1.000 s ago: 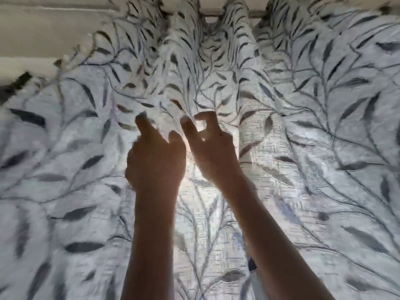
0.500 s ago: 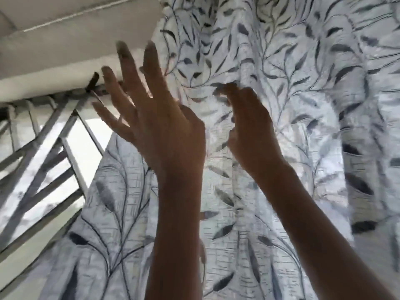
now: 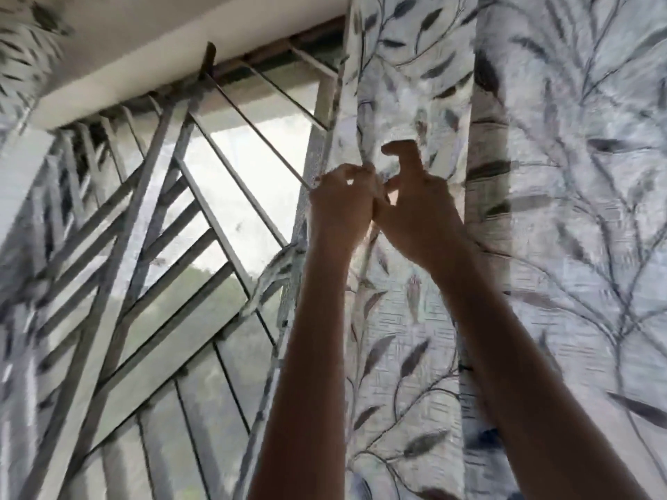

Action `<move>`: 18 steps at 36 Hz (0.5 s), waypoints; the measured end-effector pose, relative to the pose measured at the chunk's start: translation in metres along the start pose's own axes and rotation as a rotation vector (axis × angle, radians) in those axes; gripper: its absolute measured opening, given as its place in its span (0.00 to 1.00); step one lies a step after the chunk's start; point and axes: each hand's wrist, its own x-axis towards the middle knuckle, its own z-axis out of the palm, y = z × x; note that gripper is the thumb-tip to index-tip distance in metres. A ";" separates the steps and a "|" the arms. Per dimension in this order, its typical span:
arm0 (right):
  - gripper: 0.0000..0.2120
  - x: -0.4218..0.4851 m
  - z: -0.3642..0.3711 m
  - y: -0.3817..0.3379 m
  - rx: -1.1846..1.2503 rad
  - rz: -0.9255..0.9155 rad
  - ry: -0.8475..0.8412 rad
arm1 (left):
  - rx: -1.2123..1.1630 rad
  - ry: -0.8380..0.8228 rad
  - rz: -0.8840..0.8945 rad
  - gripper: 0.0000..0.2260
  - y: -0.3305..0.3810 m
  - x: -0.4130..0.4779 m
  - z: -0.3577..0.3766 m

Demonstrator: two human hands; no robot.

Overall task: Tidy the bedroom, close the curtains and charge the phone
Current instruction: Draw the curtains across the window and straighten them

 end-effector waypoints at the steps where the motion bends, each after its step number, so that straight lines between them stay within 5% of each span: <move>1: 0.22 -0.004 0.004 0.001 -0.015 -0.023 0.021 | 0.015 -0.014 -0.003 0.14 -0.003 -0.001 0.000; 9: 0.26 -0.038 0.029 -0.001 -0.044 -0.031 0.133 | 0.087 0.074 0.096 0.09 -0.035 -0.018 -0.013; 14: 0.34 -0.050 0.039 0.017 -0.148 -0.058 0.155 | 0.185 0.335 0.212 0.15 -0.071 -0.028 -0.018; 18: 0.40 -0.050 0.037 0.027 -0.341 -0.046 0.203 | 0.171 0.329 0.147 0.17 -0.091 -0.020 -0.027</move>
